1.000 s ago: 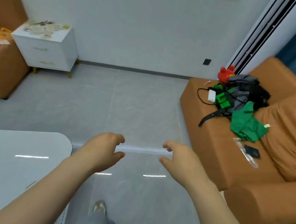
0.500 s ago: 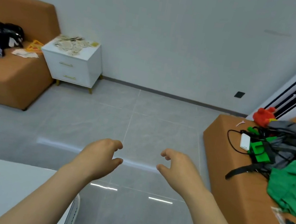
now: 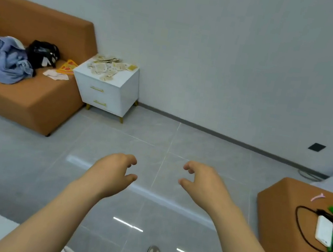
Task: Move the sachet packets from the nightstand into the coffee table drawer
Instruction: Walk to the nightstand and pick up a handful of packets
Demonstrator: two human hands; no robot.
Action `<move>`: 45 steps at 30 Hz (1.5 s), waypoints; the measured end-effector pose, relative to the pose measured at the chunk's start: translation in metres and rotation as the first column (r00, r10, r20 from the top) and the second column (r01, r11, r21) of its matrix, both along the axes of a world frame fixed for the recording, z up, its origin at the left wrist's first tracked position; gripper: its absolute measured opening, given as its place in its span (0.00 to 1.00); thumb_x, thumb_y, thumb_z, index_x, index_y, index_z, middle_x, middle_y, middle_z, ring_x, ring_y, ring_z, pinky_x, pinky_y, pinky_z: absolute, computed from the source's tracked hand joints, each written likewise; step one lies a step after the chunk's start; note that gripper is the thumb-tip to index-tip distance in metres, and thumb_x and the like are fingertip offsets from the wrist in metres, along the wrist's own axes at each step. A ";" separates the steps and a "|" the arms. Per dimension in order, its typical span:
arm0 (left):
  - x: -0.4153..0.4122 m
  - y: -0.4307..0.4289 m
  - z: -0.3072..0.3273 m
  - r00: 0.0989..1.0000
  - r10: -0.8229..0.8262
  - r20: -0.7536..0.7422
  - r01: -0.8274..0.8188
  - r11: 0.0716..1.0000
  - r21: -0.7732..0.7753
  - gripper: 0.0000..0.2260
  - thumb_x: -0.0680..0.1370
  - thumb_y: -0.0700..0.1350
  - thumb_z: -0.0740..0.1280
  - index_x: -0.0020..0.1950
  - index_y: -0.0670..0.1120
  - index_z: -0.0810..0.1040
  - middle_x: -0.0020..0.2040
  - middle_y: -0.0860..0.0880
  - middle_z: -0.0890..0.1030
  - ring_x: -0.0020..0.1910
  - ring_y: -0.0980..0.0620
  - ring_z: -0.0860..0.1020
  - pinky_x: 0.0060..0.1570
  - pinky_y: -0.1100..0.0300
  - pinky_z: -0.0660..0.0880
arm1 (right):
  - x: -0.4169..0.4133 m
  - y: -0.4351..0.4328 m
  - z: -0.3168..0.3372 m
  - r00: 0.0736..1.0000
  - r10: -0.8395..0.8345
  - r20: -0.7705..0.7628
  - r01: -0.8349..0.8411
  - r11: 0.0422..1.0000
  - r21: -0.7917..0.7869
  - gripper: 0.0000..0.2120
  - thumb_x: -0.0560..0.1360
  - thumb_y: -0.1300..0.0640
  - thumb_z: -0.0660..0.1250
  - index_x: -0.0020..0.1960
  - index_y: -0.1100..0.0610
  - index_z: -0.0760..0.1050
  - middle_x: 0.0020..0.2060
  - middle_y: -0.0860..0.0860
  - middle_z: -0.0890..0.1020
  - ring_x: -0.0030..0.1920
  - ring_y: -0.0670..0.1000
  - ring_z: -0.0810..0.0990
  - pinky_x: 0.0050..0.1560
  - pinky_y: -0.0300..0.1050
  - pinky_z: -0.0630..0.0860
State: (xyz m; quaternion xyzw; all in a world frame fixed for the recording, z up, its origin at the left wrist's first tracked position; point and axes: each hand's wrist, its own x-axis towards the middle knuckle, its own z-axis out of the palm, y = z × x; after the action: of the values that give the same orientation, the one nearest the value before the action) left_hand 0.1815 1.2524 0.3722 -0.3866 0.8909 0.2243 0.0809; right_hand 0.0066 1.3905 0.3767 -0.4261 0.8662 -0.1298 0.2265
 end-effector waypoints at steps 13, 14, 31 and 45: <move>-0.047 -0.179 -0.003 0.955 0.297 -0.011 -0.296 0.955 0.031 0.20 0.78 0.52 0.64 0.69 0.51 0.70 0.65 0.52 0.75 0.62 0.51 0.75 0.61 0.57 0.72 | -0.088 -0.231 0.001 0.958 0.285 0.001 -0.285 0.958 0.028 0.21 0.77 0.51 0.65 0.68 0.52 0.70 0.60 0.52 0.78 0.59 0.52 0.77 0.57 0.44 0.73; -0.047 -0.198 -0.005 0.951 0.309 -0.015 -0.308 0.951 0.033 0.20 0.78 0.52 0.64 0.69 0.51 0.69 0.65 0.52 0.75 0.63 0.51 0.75 0.61 0.57 0.72 | -0.089 -0.253 0.000 0.956 0.292 0.001 -0.292 0.956 0.024 0.21 0.77 0.51 0.65 0.68 0.52 0.70 0.60 0.52 0.78 0.59 0.52 0.77 0.57 0.44 0.73; -0.042 -0.508 -0.015 0.948 0.318 0.001 -0.318 0.947 0.044 0.20 0.79 0.52 0.64 0.70 0.50 0.69 0.66 0.51 0.75 0.65 0.52 0.73 0.62 0.60 0.70 | -0.082 -0.567 -0.016 0.951 0.295 0.095 -0.302 0.950 0.074 0.20 0.77 0.52 0.65 0.68 0.53 0.70 0.61 0.51 0.77 0.60 0.51 0.75 0.56 0.42 0.72; -0.109 -0.744 -0.029 0.932 0.355 0.073 -0.356 0.935 0.004 0.18 0.78 0.52 0.64 0.66 0.50 0.72 0.61 0.51 0.77 0.59 0.52 0.75 0.55 0.60 0.72 | -0.169 -0.813 -0.040 0.942 0.308 0.135 -0.321 0.943 0.092 0.20 0.75 0.53 0.67 0.67 0.54 0.71 0.60 0.53 0.77 0.60 0.52 0.76 0.57 0.44 0.73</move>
State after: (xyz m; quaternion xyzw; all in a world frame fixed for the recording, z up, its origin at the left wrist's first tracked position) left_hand 0.0729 0.5088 0.3428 -0.5482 0.8009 0.2291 0.0743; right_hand -0.1623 0.5774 0.3371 -0.5372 0.7779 -0.0680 0.3190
